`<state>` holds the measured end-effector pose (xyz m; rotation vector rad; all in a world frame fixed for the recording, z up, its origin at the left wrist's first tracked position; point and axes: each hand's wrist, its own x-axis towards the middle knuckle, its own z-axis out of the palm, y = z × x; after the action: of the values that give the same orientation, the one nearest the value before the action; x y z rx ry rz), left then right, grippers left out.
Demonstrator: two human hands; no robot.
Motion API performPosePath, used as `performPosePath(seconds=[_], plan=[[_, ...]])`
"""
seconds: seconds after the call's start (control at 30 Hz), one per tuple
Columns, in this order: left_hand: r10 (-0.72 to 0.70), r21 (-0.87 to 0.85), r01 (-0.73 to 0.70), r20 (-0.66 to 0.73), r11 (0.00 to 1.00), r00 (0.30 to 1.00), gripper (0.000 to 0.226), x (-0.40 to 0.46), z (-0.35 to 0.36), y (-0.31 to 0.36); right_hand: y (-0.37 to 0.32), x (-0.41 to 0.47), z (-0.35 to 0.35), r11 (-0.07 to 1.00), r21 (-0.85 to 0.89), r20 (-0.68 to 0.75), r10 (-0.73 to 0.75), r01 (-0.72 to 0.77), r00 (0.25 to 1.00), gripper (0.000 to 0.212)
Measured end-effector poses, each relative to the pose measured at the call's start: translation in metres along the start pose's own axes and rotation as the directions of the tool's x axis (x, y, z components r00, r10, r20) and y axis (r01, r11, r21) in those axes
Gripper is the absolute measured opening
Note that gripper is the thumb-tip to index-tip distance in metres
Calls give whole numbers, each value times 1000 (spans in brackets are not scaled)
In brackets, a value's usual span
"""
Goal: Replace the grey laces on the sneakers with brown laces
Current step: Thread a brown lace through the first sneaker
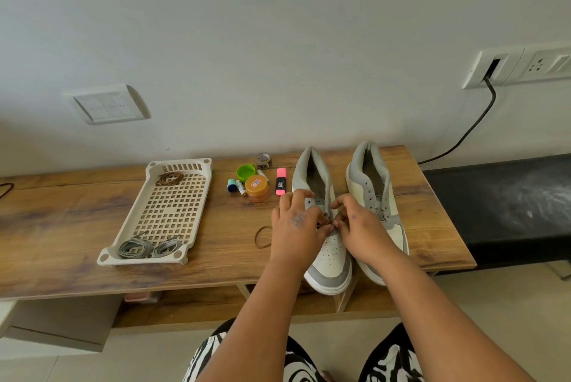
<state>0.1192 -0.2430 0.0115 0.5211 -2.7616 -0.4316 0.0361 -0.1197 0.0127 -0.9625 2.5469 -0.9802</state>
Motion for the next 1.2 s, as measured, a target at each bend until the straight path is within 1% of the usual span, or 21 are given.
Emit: performPosePath(seconds=[0.1, 0.17, 0.23, 0.33, 0.37, 0.5, 0.53, 0.6, 0.67, 0.73, 0.8, 0.83, 0.87, 0.9, 0.97, 1.0, 1.03, 1.07, 1.1, 1.17, 1.2], plan=[[3, 39, -1, -42, 999, 999, 20, 0, 4, -1, -1, 2, -3, 1000, 2, -8, 26, -26, 1000, 27], [-29, 26, 30, -47, 999, 998, 21, 2, 5, -6, 0, 2, -6, 999, 15, -5, 44, -44, 999, 27], [-55, -54, 54, -3, 997, 999, 24, 3, 5, -13, 3, 2, -9, 999, 8, 26, 54, -54, 998, 26], [-124, -266, 134, 56, 955, 991, 35, 1, 3, -19, 3, 3, -15, 996, 13, 92, 90, -92, 992, 22], [-150, -283, 160, 56, 946, 987, 34, 1, 2, -20, 3, 4, -19, 994, 17, 110, 103, -105, 989, 21], [-196, -240, 189, -6, 952, 981, 24, -2, 0, -23, -1, 4, -39, 995, -35, 113, 101, -98, 988, 14], [-192, -246, 190, 15, 950, 981, 27, -4, 0, -23, -2, 3, -44, 994, -54, 119, 101, -95, 988, 16], [-195, -235, 218, 114, 947, 974, 32, -9, 3, -23, -2, -1, -51, 990, -92, 151, 121, -108, 981, 17], [-219, -212, 252, 170, 944, 961, 27, -14, 5, -24, -2, -5, -52, 986, -111, 186, 146, -126, 972, 12], [-217, -213, 245, 145, 946, 965, 18, -13, 5, -26, -1, -7, -45, 987, -77, 228, 154, -140, 961, 7], [-215, -282, 237, 107, 930, 971, 17, -11, 5, -27, -1, -8, -36, 989, -41, 243, 149, -143, 958, 11], [-243, -366, 262, 96, 893, 965, 17, -11, 3, -26, 0, -8, -31, 990, -39, 221, 139, -134, 965, 13], [-297, -482, 311, 106, 819, 949, 18, -11, -1, -23, 0, -8, -28, 992, -42, 179, 126, -120, 976, 12], [-365, -610, 379, 154, 696, 918, 18, -12, -5, -20, 1, -9, -26, 993, -49, 129, 112, -106, 985, 11], [-465, -783, 528, 353, 329, 812, 20, -16, -13, -15, 3, -12, -24, 993, -73, 38, 100, -97, 994, 9], [-475, -802, 577, 452, 154, 755, 20, -18, -16, -13, 4, -14, -24, 992, -79, 9, 95, -94, 995, 9], [-470, -799, 600, 518, 31, 714, 19, -19, -18, -14, 5, -16, -25, 992, -81, -5, 93, -93, 996, 10], [-462, -790, 612, 556, -37, 691, 19, -20, -20, -16, 5, -17, -25, 993, -72, -8, 89, -89, 996, 11], [-457, -782, 619, 577, -72, 676, 20, -20, -21, -19, 5, -18, -25, 994, -62, -3, 95, -95, 995, 11], [-471, -769, 633, 594, -93, 653, 26, -19, -24, -19, 5, -20, -27, 992, -44, 4, 122, -121, 993, 13], [-498, -765, 639, 587, -81, 639, 29, -19, -26, -19, 5, -21, -29, 990, -43, 4, 137, -137, 991, 15]])
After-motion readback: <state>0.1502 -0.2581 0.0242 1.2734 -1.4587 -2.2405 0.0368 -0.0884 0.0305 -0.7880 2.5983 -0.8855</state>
